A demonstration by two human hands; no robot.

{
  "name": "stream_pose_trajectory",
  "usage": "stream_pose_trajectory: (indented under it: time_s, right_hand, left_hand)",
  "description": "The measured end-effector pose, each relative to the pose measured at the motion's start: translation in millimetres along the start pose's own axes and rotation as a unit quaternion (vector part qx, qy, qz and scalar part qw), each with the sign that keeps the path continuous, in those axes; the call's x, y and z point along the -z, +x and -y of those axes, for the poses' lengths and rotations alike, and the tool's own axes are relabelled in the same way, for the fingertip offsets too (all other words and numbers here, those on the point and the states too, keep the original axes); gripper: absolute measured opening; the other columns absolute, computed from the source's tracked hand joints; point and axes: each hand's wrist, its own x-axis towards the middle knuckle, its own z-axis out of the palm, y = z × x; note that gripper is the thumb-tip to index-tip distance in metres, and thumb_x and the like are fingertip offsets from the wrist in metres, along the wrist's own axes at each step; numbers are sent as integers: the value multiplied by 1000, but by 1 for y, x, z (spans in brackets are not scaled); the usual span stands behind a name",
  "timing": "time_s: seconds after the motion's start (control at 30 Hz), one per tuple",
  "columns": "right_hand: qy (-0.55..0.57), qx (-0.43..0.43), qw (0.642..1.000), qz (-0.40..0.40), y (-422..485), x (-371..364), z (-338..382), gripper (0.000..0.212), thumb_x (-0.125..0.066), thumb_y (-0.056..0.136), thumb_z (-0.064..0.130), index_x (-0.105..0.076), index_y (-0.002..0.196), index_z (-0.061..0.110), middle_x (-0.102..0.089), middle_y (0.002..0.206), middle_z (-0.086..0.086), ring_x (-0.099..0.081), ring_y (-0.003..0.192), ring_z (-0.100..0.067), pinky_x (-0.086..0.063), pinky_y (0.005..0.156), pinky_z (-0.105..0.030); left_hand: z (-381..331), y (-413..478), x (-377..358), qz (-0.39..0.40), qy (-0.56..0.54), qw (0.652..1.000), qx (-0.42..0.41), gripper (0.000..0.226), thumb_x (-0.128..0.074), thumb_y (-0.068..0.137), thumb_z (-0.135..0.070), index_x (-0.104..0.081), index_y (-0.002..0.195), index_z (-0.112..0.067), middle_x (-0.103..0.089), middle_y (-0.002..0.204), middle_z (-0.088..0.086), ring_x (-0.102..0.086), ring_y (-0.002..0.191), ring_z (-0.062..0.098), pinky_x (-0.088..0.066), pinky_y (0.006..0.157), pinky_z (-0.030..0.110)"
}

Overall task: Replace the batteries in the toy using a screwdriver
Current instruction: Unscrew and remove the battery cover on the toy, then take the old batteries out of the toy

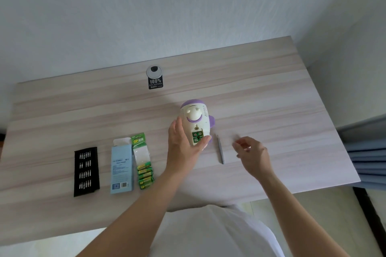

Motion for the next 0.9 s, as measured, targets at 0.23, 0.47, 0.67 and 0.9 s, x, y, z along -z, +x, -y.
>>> stream_pose_trajectory:
  time_s: [0.23,0.47,0.67,0.9]
  right_hand:
    - [142,-89,981,93,-19,-32,8,14,-63,94,18,-70,86,9,-71,75,-6,-66,60,-16,-59,69,-40]
    - [267,-167,935,162,-24,-49,25,28,-59,98,30,-71,93,6,-73,86,-10,-68,68,-20,-58,70,-33]
    - [409,-275,843,218,-32,-63,42,54,-56,95,54,-68,113,4,-76,106,-11,-74,89,-24,-58,85,-36]
    - [640,-310,667,222,-40,-60,81,55,-68,88,49,-68,121,5,-72,115,-11,-71,102,-24,-57,90,-35]
  left_hand:
    - [-24,12,-18,-58,12,998,35,87,-83,74,-45,-43,139,-6,-54,134,10,-51,123,28,-43,101,37]
    - [-21,13,-16,-75,-37,995,61,59,-83,74,-37,-56,123,-20,-66,110,-4,-61,99,17,-47,82,27]
    - [-28,9,-8,-86,-101,987,93,45,-84,74,-35,-58,110,-32,-69,102,-11,-64,95,10,-55,87,37]
    - [-49,-3,13,-78,-241,962,99,47,-84,75,-31,-64,118,-30,-73,104,-12,-68,99,5,-57,92,40]
